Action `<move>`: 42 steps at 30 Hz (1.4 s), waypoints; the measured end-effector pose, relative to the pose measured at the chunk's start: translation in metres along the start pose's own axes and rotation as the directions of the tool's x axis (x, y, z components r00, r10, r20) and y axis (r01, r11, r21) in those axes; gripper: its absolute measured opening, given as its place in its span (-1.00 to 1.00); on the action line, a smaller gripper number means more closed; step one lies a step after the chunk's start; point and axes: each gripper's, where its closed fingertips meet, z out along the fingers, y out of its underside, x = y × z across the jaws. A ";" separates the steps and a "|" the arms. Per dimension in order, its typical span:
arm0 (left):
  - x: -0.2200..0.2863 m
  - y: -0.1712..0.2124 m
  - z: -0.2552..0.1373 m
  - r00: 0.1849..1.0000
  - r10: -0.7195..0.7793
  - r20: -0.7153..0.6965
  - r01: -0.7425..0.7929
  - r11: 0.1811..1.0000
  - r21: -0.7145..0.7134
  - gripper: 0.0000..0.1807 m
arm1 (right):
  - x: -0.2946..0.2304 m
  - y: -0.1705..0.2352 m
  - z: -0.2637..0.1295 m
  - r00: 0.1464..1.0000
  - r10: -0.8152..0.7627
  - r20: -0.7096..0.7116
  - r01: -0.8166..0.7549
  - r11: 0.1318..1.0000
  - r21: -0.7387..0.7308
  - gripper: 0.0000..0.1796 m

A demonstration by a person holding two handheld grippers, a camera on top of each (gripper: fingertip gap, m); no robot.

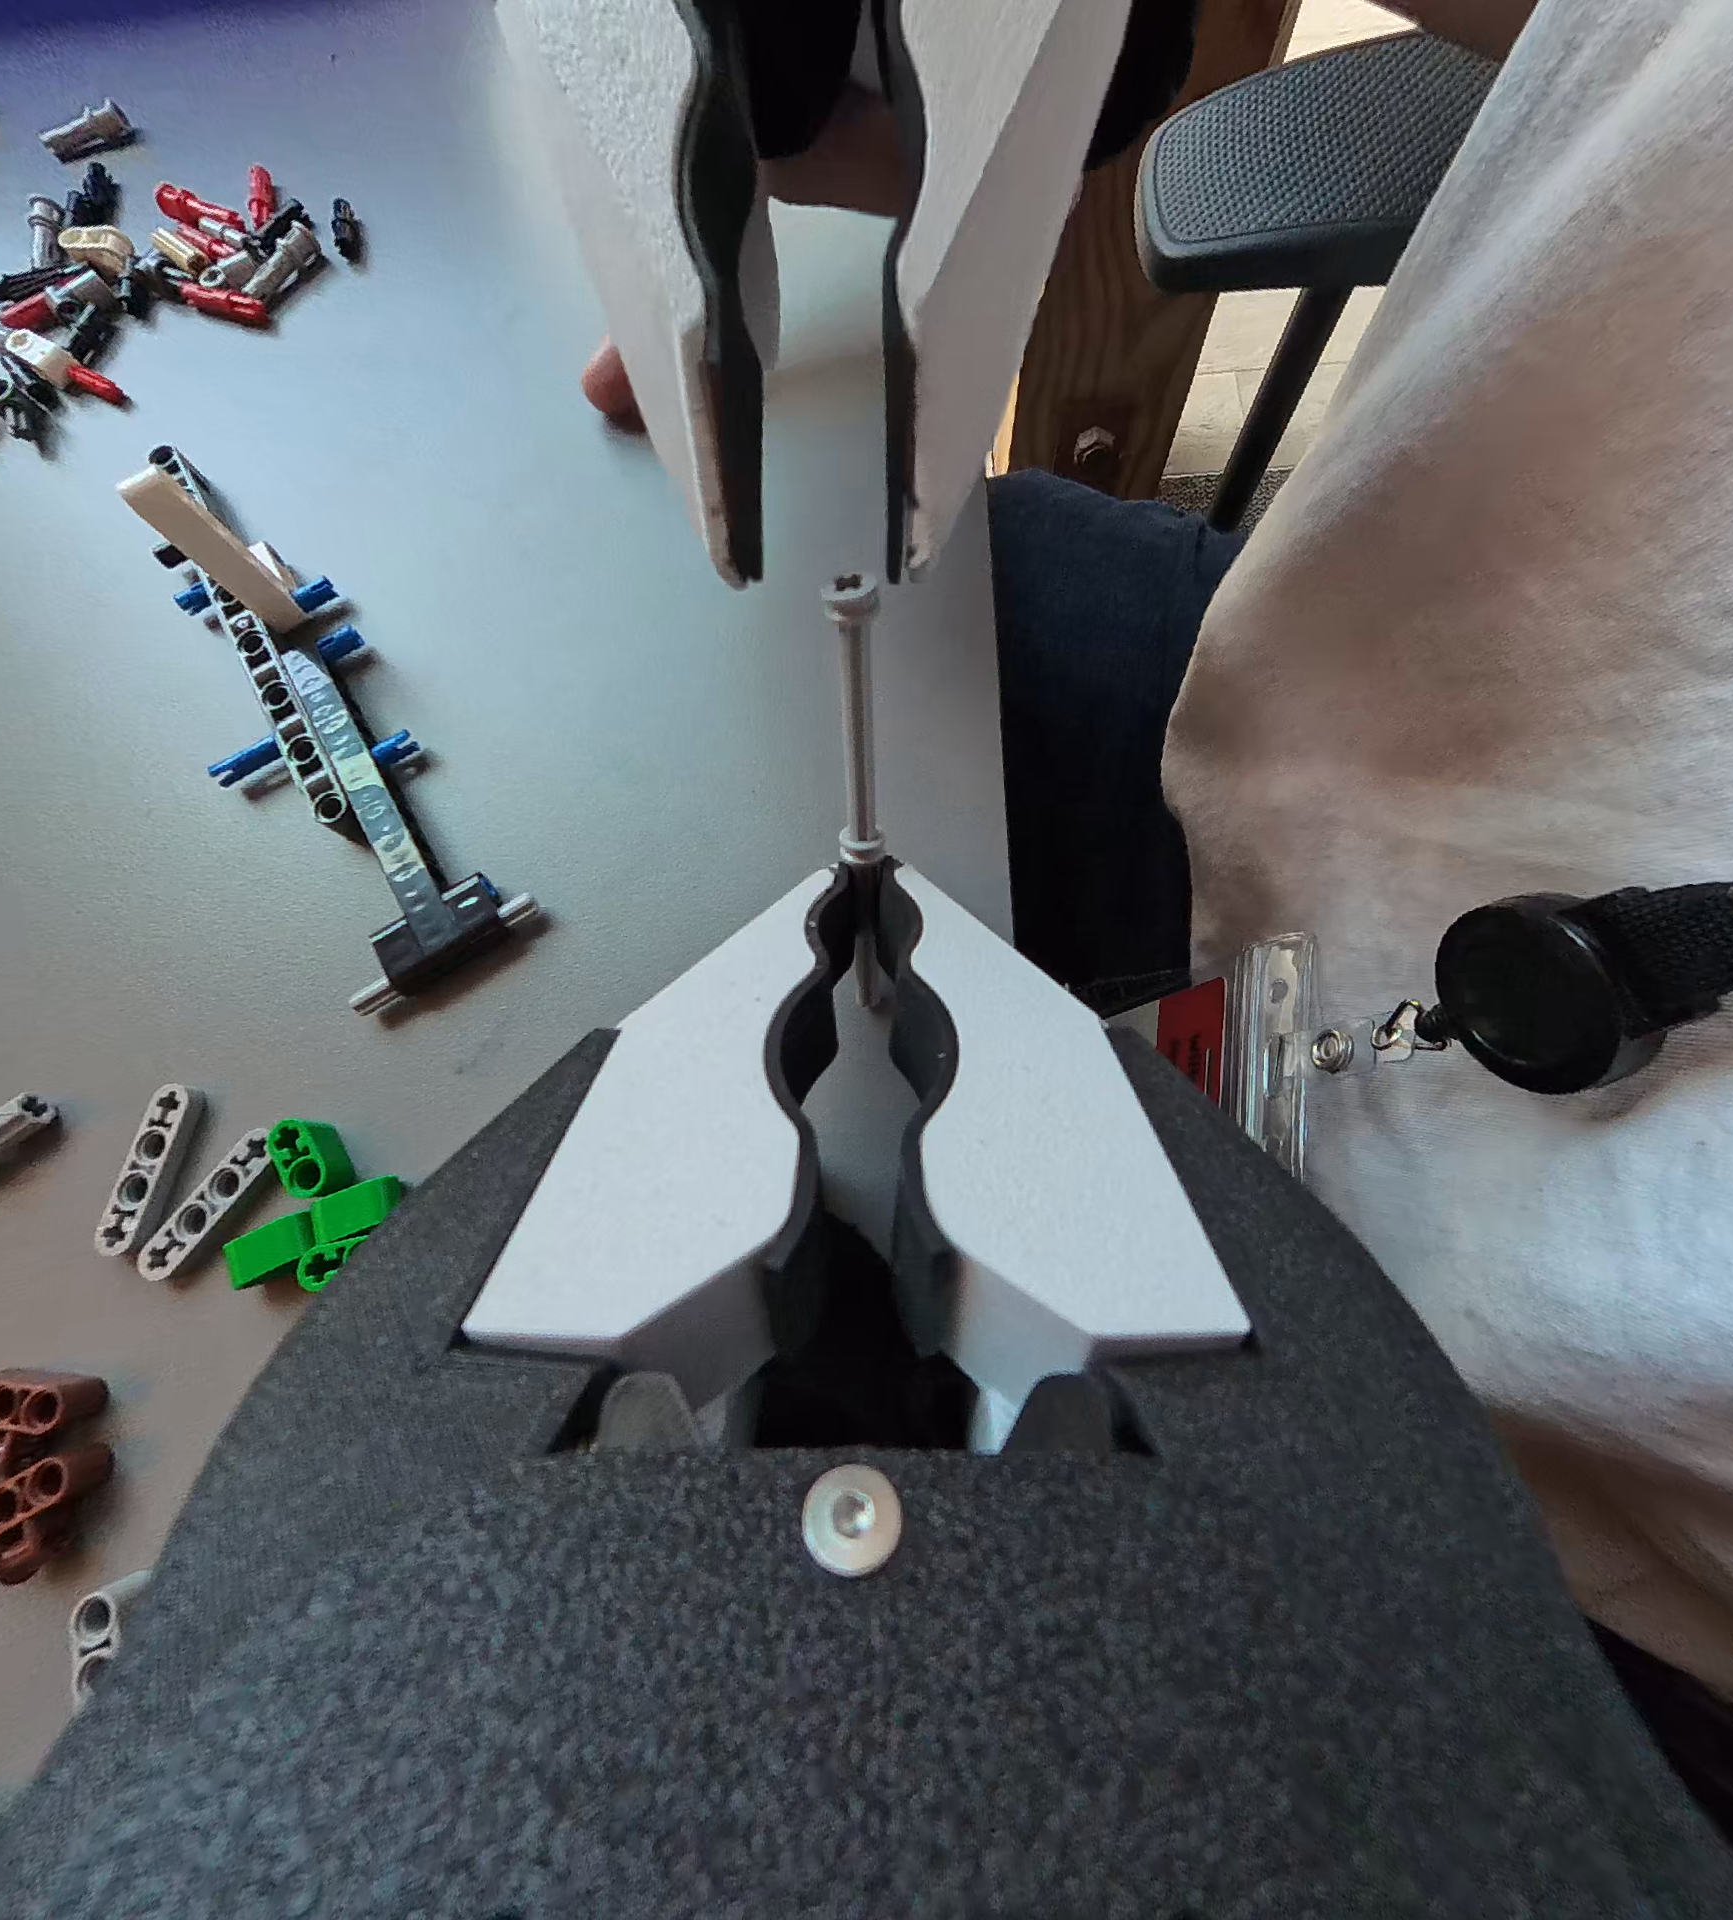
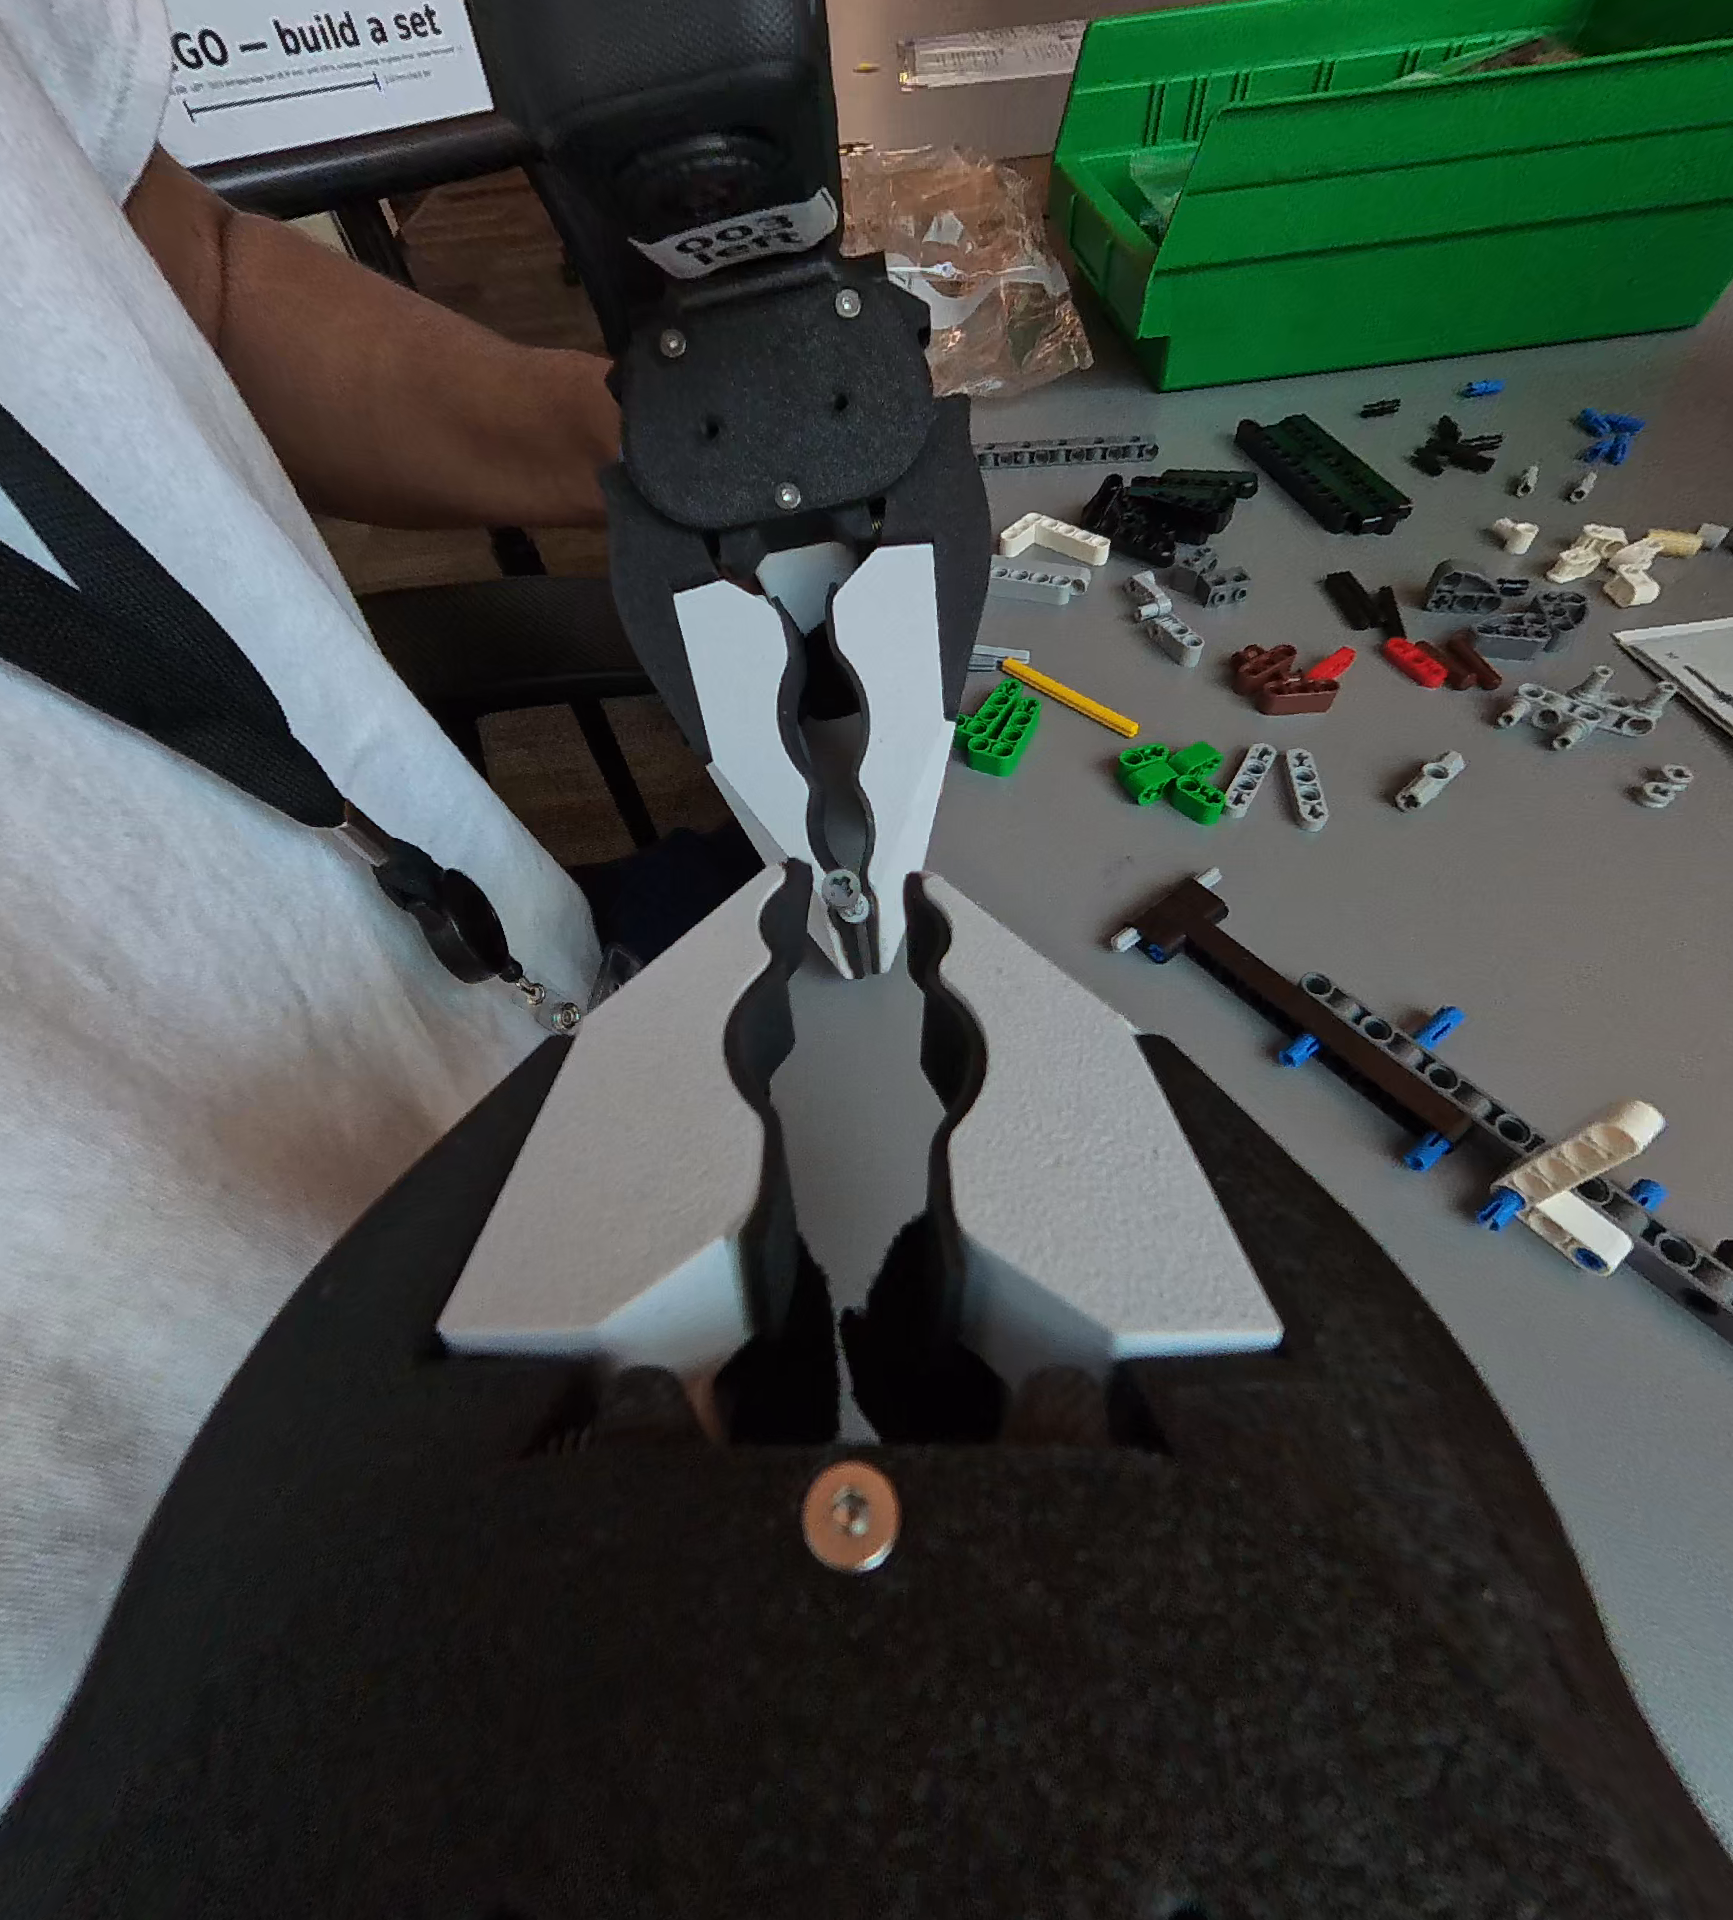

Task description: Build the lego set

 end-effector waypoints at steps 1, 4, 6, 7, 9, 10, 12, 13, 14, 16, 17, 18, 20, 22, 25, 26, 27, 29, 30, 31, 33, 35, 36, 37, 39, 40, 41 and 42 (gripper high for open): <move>0.000 0.000 0.000 1.000 0.002 0.002 -0.002 1.000 0.000 -0.96 | -0.001 0.001 0.001 1.000 0.005 0.006 -0.005 1.000 -0.003 -0.81; 0.000 0.000 0.000 1.000 0.004 0.004 -0.004 1.000 -0.001 -0.97 | -0.003 0.001 0.004 1.000 -0.002 0.010 0.002 1.000 -0.005 -0.84; 0.000 0.000 0.000 1.000 0.005 0.006 -0.005 1.000 -0.001 -0.97 | -0.002 0.004 0.006 1.000 -0.013 0.004 0.013 1.000 -0.020 -0.92; 0.000 0.000 0.000 1.000 0.005 0.006 -0.005 1.000 -0.001 -0.96 | -0.003 0.004 0.006 1.000 -0.022 0.005 0.022 1.000 -0.018 -0.94; 0.000 0.000 0.000 1.000 0.002 0.002 -0.002 1.000 -0.001 -0.97 | -0.003 0.003 0.007 0.999 -0.035 0.003 0.035 0.999 -0.009 -0.94; 0.000 0.000 0.000 1.000 -0.002 -0.001 0.002 1.000 -0.002 -0.96 | -0.003 0.004 0.006 0.999 -0.039 0.001 0.039 0.999 -0.002 -0.94; 0.000 0.000 0.000 1.000 -0.015 -0.018 0.015 1.000 -0.002 -0.97 | -0.004 0.004 0.007 0.998 -0.062 0.002 0.062 0.998 0.030 -0.95; 0.001 0.000 0.000 0.999 -0.022 -0.024 0.022 1.000 -0.002 -0.97 | -0.004 0.004 0.007 0.997 -0.071 -0.004 0.072 0.997 0.035 -0.95; 0.002 -0.001 0.000 0.999 -0.034 -0.037 0.034 0.999 -0.001 -0.97 | -0.004 0.003 0.007 0.997 -0.075 -0.004 0.075 0.996 0.039 -0.95; 0.003 -0.003 0.002 0.998 -0.045 -0.051 0.045 0.999 0.002 -0.97 | -0.003 0.000 0.007 0.998 -0.063 -0.004 0.063 0.996 0.057 -0.94; 0.003 -0.004 0.002 0.997 -0.051 -0.060 0.051 0.999 0.004 -0.97 | -0.002 -0.001 0.007 0.998 -0.059 -0.004 0.059 0.996 0.064 -0.95; 0.004 -0.005 0.002 0.996 -0.060 -0.071 0.060 0.998 0.006 -0.97 | -0.003 -0.003 0.008 0.998 -0.066 -0.004 0.066 0.995 0.073 -0.95; 0.004 -0.005 0.002 0.994 -0.076 -0.084 0.077 0.997 0.006 -0.98 | -0.001 -0.005 0.010 0.997 -0.073 -0.011 0.073 0.994 0.078 -0.94; 0.003 -0.005 0.002 0.993 -0.083 -0.088 0.084 0.996 0.005 -0.98 | 0.000 -0.005 0.011 0.997 -0.077 -0.016 0.078 0.994 0.077 -0.94; 0.003 -0.005 0.002 0.991 -0.092 -0.095 0.093 0.996 0.005 -0.98 | 0.001 -0.005 0.011 0.997 -0.077 -0.018 0.078 0.995 0.064 -0.95; 0.003 -0.005 0.002 0.991 -0.092 -0.094 0.093 0.996 0.005 -0.97 | 0.002 -0.005 0.012 0.997 -0.079 -0.023 0.080 0.995 0.061 -0.94; 0.003 -0.005 0.002 0.991 -0.092 -0.093 0.093 0.996 0.005 -0.97 | 0.002 -0.005 0.012 0.995 -0.096 -0.028 0.097 0.993 0.068 -0.94; 0.003 -0.005 0.002 0.992 -0.091 -0.093 0.092 0.996 0.006 -0.96 | 0.002 -0.006 0.012 0.995 -0.098 -0.031 0.100 0.992 0.078 -0.94; 0.003 -0.005 0.002 0.991 -0.093 -0.095 0.094 0.996 0.006 -0.97 | 0.001 -0.006 0.013 0.994 -0.103 -0.033 0.106 0.991 0.079 -0.94; 0.003 -0.005 0.002 0.991 -0.095 -0.097 0.097 0.995 0.007 -0.97 | 0.001 -0.007 0.014 0.994 -0.103 -0.033 0.105 0.991 0.081 -0.94; 0.003 -0.005 0.002 0.990 -0.101 -0.103 0.103 0.995 0.006 -0.98 | 0.002 -0.008 0.015 0.994 -0.101 -0.036 0.104 0.991 0.082 -0.94; 0.003 -0.006 0.002 0.989 -0.105 -0.106 0.106 0.994 0.007 -0.97 | 0.002 -0.009 0.017 0.994 -0.106 -0.038 0.109 0.990 0.087 -0.94; 0.003 -0.006 0.002 0.988 -0.106 -0.108 0.108 0.994 0.008 -0.98 | 0.002 -0.009 0.017 0.994 -0.100 -0.033 0.103 0.991 0.088 -0.94; 0.003 -0.006 0.002 0.988 -0.108 -0.109 0.110 0.994 0.007 -0.97 | 0.002 -0.010 0.017 0.994 -0.100 -0.035 0.103 0.991 0.089 -0.95; 0.003 -0.006 0.002 0.988 -0.111 -0.112 0.113 0.994 0.008 -0.97 | 0.002 -0.010 0.017 0.993 -0.112 -0.044 0.115 0.989 0.092 -0.95; 0.003 -0.006 0.002 0.987 -0.116 -0.111 0.117 0.993 0.009 -0.97 | 0.003 -0.011 0.017 0.992 -0.113 -0.052 0.117 0.989 0.095 -0.94; 0.002 -0.006 0.002 0.986 -0.122 -0.111 0.124 0.992 0.012 -0.97 | 0.004 -0.011 0.016 0.994 -0.094 -0.050 0.098 0.990 0.101 -0.94; 0.002 -0.007 0.002 0.986 -0.125 -0.111 0.127 0.992 0.016 -0.98 | 0.004 -0.012 0.015 0.997 -0.071 -0.038 0.075 0.991 0.111 -0.95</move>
